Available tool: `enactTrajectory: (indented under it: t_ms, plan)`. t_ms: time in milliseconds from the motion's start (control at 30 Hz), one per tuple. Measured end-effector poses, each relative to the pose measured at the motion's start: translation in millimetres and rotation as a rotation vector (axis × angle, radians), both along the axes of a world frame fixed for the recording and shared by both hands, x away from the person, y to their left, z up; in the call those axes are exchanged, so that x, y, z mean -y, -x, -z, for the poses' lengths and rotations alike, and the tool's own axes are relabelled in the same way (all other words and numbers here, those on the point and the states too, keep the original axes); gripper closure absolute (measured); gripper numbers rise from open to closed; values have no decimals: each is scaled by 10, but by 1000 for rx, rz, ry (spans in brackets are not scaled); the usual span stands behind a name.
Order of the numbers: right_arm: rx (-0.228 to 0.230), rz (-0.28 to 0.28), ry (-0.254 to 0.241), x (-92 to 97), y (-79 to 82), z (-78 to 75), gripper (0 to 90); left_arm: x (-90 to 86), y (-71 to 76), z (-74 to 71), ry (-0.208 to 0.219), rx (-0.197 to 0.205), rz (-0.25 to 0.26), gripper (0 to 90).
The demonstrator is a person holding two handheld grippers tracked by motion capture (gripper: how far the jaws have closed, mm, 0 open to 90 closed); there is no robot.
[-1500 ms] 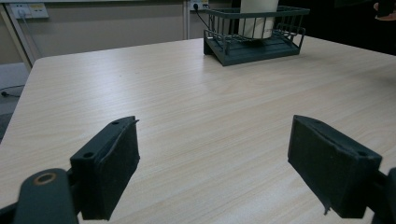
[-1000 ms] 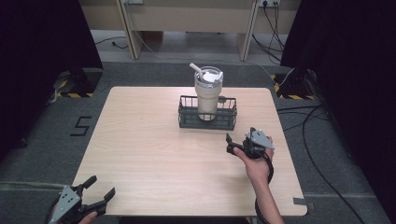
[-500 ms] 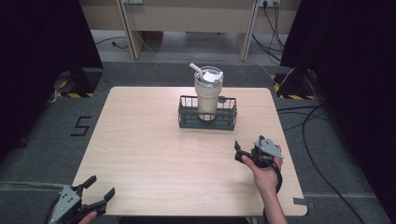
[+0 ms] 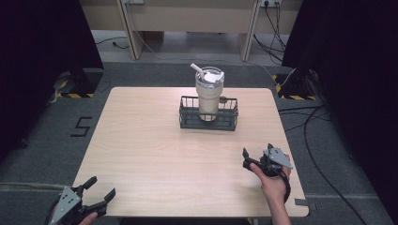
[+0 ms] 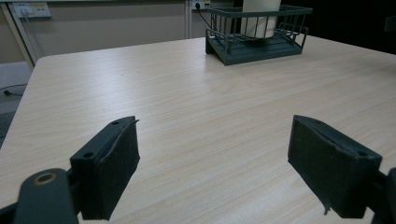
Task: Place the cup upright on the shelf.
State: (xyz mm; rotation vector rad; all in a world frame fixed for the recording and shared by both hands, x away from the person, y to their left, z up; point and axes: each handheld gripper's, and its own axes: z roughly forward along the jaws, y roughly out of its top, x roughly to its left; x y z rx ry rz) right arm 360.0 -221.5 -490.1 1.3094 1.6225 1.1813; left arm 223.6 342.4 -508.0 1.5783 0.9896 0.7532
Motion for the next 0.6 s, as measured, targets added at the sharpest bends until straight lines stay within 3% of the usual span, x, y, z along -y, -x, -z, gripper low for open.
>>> enactTrajectory:
  t_ms: [600]
  plan:
    - [16, 12, 3, 54, 98, 52, 63, 16, -2, -8, -2, 4, 13, 158]
